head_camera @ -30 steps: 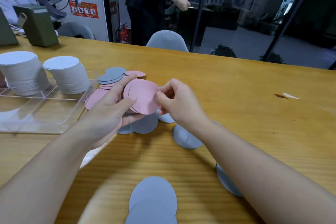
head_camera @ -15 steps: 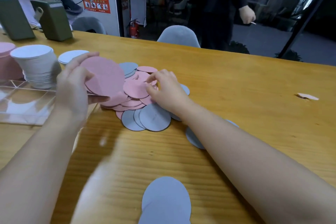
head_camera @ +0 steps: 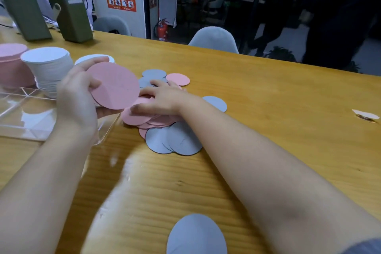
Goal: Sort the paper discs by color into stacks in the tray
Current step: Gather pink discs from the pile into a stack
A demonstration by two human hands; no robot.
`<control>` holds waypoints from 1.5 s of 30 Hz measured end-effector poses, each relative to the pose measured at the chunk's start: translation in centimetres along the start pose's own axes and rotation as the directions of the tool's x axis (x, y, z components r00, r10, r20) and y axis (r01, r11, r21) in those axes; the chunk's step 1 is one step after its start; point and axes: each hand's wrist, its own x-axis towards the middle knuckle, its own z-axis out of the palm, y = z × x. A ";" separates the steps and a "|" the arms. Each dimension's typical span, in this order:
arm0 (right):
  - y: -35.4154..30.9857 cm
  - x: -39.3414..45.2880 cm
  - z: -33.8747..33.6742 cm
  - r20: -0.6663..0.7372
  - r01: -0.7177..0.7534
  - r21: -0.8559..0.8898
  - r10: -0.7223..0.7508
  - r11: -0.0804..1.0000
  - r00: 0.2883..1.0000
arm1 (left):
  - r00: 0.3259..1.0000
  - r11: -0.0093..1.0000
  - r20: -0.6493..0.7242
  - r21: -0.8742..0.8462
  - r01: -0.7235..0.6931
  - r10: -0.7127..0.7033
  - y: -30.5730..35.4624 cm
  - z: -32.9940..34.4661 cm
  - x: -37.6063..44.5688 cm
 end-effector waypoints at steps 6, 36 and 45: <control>2.0 -3.0 -0.3 -0.015 -0.008 0.014 0.009 1.000 1.000 | 1.000 1.000 0.030 0.008 -0.009 0.009 -0.3 0.3 -0.4; 3.7 -10.2 -2.7 0.205 -0.001 -0.135 0.029 0.991 0.978 | 0.937 0.947 0.348 0.304 -0.101 -0.012 -1.2 2.4 -2.6; 3.0 -11.4 -2.2 0.065 0.099 -0.035 -0.097 0.994 0.993 | 0.937 0.952 0.348 0.294 -0.088 -0.021 -1.4 2.5 -2.3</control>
